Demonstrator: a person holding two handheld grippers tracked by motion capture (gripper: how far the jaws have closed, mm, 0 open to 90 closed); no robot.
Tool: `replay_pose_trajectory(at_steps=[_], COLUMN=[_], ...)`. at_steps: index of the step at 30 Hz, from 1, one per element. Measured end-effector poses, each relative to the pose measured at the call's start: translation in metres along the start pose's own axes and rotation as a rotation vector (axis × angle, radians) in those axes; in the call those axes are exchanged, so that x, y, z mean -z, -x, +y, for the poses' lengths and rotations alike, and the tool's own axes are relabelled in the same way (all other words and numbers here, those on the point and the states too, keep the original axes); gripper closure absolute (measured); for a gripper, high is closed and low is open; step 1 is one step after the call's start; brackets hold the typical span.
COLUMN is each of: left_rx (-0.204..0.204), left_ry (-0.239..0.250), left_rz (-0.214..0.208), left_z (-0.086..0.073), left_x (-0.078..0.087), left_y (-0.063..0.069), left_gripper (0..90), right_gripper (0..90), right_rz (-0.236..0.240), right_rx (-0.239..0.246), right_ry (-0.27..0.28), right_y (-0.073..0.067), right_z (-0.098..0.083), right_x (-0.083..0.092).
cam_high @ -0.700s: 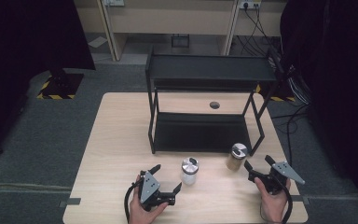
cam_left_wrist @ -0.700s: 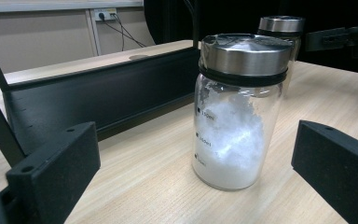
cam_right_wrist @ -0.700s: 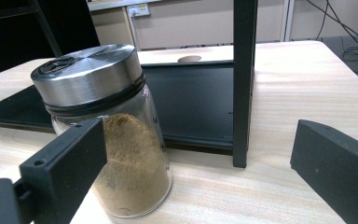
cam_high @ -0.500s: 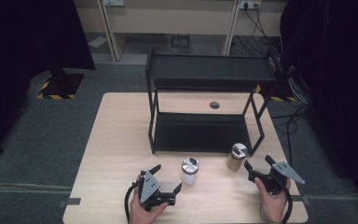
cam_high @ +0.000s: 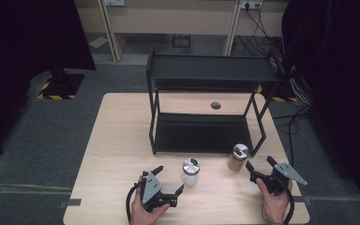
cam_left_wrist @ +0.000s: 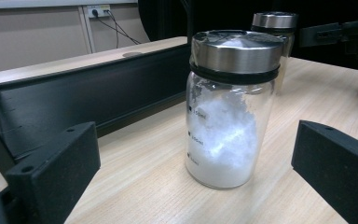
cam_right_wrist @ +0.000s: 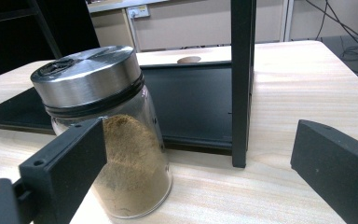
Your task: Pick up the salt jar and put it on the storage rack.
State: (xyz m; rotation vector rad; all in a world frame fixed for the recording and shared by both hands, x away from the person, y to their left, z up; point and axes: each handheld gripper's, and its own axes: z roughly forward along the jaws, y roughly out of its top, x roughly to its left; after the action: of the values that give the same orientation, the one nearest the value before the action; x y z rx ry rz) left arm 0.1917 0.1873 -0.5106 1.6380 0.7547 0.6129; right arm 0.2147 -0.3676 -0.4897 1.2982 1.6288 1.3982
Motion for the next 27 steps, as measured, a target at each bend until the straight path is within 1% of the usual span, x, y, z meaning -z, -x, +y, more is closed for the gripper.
replay_pose_trajectory(at_steps=[4,9,27], left_rx=[-0.005,-0.005,-0.027], left_ry=[-0.001,-0.007,-0.024], left_rz=[-0.002,-0.003,-0.008], left_z=[0.001,0.002,0.009], left_x=[-0.001,-0.005,-0.024], left_y=[0.003,0.006,0.018], left_gripper=[0.2,0.3,0.3], right_gripper=[3.4,3.3,3.3], right_rz=[-0.001,-0.001,-0.004], right_rx=[-0.004,-0.023,-0.024], right_ry=[0.004,0.012,0.009], right_y=[0.000,0.002,0.002], right_z=[-0.001,-0.002,-0.001], right_x=[0.000,0.001,0.001])
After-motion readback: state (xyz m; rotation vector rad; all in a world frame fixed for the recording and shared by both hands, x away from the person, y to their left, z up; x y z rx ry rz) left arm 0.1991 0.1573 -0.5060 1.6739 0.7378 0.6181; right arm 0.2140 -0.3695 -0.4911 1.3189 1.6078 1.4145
